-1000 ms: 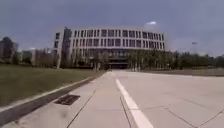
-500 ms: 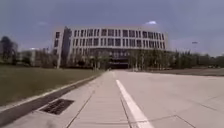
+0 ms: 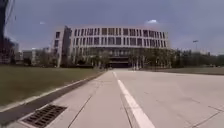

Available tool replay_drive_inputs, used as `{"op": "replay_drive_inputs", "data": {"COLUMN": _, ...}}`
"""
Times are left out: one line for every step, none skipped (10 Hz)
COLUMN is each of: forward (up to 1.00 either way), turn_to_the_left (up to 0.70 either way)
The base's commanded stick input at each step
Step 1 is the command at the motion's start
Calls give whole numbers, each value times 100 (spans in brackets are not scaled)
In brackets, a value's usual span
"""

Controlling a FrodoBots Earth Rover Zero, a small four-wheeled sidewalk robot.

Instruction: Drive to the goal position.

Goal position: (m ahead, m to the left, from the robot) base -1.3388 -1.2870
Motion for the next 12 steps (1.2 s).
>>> {"op": "replay_drive_inputs", "data": {"forward": 70, "turn_to_the_left": 0}}
{"op": "replay_drive_inputs", "data": {"forward": 70, "turn_to_the_left": 0}}
{"op": "replay_drive_inputs", "data": {"forward": 70, "turn_to_the_left": 0}}
{"op": "replay_drive_inputs", "data": {"forward": 70, "turn_to_the_left": 0}}
{"op": "replay_drive_inputs", "data": {"forward": 70, "turn_to_the_left": 0}}
{"op": "replay_drive_inputs", "data": {"forward": 70, "turn_to_the_left": 0}}
{"op": "replay_drive_inputs", "data": {"forward": 70, "turn_to_the_left": 0}}
{"op": "replay_drive_inputs", "data": {"forward": 70, "turn_to_the_left": 0}}
{"op": "replay_drive_inputs", "data": {"forward": 70, "turn_to_the_left": 0}}
{"op": "replay_drive_inputs", "data": {"forward": 70, "turn_to_the_left": 0}}
{"op": "replay_drive_inputs", "data": {"forward": 70, "turn_to_the_left": 0}}
{"op": "replay_drive_inputs", "data": {"forward": 70, "turn_to_the_left": 0}}
